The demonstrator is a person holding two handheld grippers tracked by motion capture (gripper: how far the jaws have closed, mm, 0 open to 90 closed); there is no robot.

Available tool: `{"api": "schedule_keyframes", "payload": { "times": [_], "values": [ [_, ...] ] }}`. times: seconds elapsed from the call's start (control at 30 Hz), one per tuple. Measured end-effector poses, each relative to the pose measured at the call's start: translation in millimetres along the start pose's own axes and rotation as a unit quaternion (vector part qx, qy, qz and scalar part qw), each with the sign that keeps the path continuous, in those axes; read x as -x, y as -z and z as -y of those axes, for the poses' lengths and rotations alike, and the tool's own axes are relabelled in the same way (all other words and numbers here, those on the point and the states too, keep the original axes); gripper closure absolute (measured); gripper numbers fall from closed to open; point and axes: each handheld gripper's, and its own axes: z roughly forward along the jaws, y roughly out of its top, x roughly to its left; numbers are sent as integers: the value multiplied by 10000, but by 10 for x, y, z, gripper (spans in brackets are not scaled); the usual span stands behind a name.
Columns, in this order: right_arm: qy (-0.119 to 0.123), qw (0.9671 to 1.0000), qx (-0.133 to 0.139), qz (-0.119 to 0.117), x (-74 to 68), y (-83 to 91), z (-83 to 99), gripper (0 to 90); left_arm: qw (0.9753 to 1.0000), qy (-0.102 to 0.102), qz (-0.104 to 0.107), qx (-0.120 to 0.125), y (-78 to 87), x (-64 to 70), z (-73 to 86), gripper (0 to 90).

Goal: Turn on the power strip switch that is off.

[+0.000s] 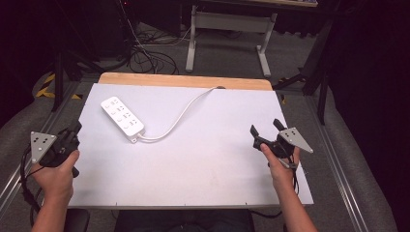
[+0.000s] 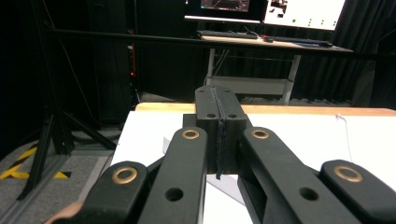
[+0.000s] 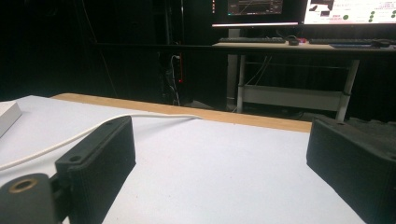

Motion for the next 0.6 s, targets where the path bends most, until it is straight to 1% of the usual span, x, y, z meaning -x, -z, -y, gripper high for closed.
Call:
{"api": "schedule_keyframes", "payload": {
  "times": [0.07,0.1,0.17,0.27,0.33,0.37,0.47,0.6],
  "values": [
    [15,10000,-1,21,1,4,0,84,10000,-3,-48,-15,-36,10,-19,900],
    [12,10000,1,25,2,5,0,84,10000,-53,-69,-43,-58,4,-26,900],
    [8,10000,5,31,-2,6,0,84,9999,7,-109,-101,-94,0,-32,900],
    [14,10000,-2,14,-12,7,2,86,9997,-26,-171,-184,-152,-9,-54,900],
    [22,10000,-10,19,-15,6,4,86,9992,-143,-205,-299,-210,-27,-70,900],
    [19,10000,-9,23,-16,6,5,86,9990,-151,-217,-369,-245,-33,-71,900],
    [26,10000,-25,31,-16,3,7,86,9987,-166,-189,-448,-344,-44,-73,900],
    [27,10000,-33,28,-12,-8,12,86,9978,-311,-167,-570,-455,-7,-99,900]
  ]
}}
